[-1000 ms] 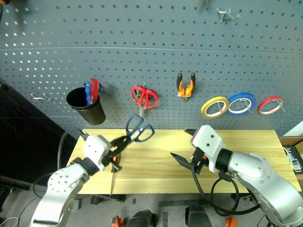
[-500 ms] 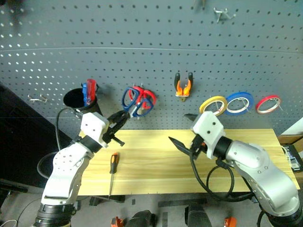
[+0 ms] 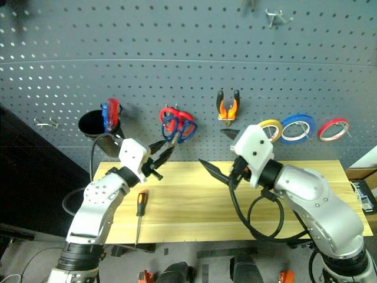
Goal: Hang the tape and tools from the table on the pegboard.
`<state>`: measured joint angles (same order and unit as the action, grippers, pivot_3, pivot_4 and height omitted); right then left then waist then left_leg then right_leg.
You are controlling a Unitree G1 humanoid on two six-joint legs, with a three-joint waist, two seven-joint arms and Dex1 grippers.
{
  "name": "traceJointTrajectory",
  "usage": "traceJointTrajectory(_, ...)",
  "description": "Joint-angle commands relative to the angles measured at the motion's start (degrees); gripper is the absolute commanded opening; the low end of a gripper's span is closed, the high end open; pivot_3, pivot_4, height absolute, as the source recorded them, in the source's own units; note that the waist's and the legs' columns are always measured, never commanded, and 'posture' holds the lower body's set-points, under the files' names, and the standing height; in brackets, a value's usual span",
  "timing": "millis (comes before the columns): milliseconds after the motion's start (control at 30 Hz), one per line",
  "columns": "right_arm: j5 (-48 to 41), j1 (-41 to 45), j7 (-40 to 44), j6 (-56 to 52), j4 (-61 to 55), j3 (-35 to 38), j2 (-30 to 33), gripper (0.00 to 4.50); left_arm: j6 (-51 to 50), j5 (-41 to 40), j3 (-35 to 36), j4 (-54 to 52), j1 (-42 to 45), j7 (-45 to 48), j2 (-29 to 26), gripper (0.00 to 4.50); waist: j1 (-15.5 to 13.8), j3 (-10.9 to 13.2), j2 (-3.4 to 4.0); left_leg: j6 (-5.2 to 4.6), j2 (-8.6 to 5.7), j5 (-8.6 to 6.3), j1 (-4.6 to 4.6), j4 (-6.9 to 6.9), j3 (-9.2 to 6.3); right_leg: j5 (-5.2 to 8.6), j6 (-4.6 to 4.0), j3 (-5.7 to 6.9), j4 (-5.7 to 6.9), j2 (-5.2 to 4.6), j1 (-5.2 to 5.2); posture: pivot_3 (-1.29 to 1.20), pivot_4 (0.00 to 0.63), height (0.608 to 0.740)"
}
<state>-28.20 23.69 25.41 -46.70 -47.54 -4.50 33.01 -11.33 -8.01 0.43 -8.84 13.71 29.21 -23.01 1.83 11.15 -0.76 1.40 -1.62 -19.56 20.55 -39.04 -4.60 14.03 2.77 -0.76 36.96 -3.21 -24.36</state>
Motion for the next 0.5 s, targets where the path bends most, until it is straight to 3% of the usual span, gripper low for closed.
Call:
traceJointTrajectory(33, 0.43, -1.31, -0.26, 0.27, -1.77, -1.57, -0.14, 4.50, -6.58, -2.89, 2.07, -5.83, -4.80, -0.55, -0.71, 2.80, 0.11, 0.00, 0.00, 0.00, 0.01, 0.00, 0.00, 0.00, 0.00, 0.00, 0.00, 0.00, 0.00, 0.00, -0.01, -0.05, 0.187, 0.740)
traceJointTrajectory(67, 1.05, -2.49, -0.58, -0.17, -1.50, -2.49, 0.17, 4.50, -8.23, -3.40, 3.56, -6.42, -8.28, -0.46, -1.57, 3.06, 0.14, -0.01, 0.00, 0.00, 0.02, 0.00, 0.00, 0.02, 0.00, 0.00, 0.00, -0.02, -0.01, 0.00, -0.02, -0.04, 0.189, 0.740)
traceJointTrajectory(233, 2.14, -4.43, -1.10, -3.05, -1.62, -5.62, 1.18, 4.50, -17.54, -4.68, 7.82, -8.36, -16.52, -1.96, -4.42, 3.06, -0.05, 0.00, 0.01, 0.01, 0.09, -0.01, 0.01, 0.04, -0.01, 0.00, -0.01, -0.05, 0.04, -0.05, -0.09, -0.01, 0.196, 0.740)
traceJointTrajectory(400, 1.60, -4.14, -2.66, -11.63, 0.98, -7.88, 0.39, 4.50, -33.73, -4.04, 12.28, -4.47, -18.24, -6.96, -6.71, 3.06, -0.50, -0.01, -0.03, -0.20, 0.02, -0.09, -0.24, -0.01, -0.16, 0.00, -0.02, 0.11, 0.08, 0.04, 0.26, 0.01, 0.207, 0.740)
traceJointTrajectory(500, 0.77, -2.99, -1.89, -13.57, 1.11, -8.23, -0.24, 4.50, -38.39, -3.96, 11.92, -2.77, -16.52, -8.53, -6.56, 3.06, -0.54, -0.01, -0.02, -0.19, -0.01, -0.09, -0.25, -0.01, -0.16, 0.00, -0.02, 0.10, 0.11, 0.05, 0.23, 0.02, 0.212, 0.740)
